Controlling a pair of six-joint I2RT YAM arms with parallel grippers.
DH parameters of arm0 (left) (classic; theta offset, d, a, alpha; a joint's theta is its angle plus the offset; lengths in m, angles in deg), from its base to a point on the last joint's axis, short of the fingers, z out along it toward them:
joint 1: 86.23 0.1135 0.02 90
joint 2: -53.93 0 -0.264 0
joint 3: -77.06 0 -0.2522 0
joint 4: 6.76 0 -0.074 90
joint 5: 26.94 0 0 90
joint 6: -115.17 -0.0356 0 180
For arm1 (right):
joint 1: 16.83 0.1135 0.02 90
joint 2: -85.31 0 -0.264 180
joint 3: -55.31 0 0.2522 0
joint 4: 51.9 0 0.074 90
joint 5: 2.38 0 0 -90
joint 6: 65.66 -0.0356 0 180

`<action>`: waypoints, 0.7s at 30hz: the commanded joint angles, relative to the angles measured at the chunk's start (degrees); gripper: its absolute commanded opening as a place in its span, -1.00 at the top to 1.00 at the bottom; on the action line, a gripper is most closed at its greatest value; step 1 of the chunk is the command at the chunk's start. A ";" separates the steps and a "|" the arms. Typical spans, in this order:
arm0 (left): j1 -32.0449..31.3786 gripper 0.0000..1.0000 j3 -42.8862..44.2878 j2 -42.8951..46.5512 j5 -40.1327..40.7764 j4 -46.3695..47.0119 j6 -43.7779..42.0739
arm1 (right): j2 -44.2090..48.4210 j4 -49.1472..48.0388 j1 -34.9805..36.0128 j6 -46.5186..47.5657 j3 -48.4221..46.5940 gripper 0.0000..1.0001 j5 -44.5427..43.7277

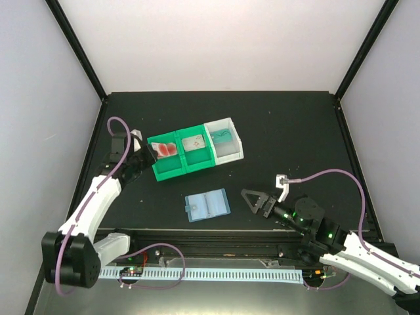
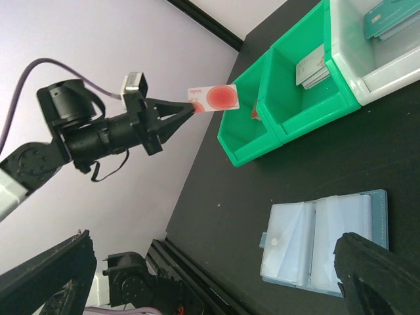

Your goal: Take the credit cards out of the card holder

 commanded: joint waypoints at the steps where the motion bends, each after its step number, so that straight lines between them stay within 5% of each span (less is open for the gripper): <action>1: 1.24 0.97 4.47 -5.94 -5.35 5.92 -2.88 | 0.54 0.06 0.12 1.20 -0.49 -1.00 -1.53; 11: 2.35 0.97 6.94 -20.70 -7.18 11.60 -4.68 | -2.53 -1.65 0.11 1.88 -0.80 -1.00 -1.60; 21: 2.72 0.97 7.86 -26.06 -4.82 13.70 -6.10 | -4.35 -3.60 0.12 0.51 0.32 -1.00 -2.39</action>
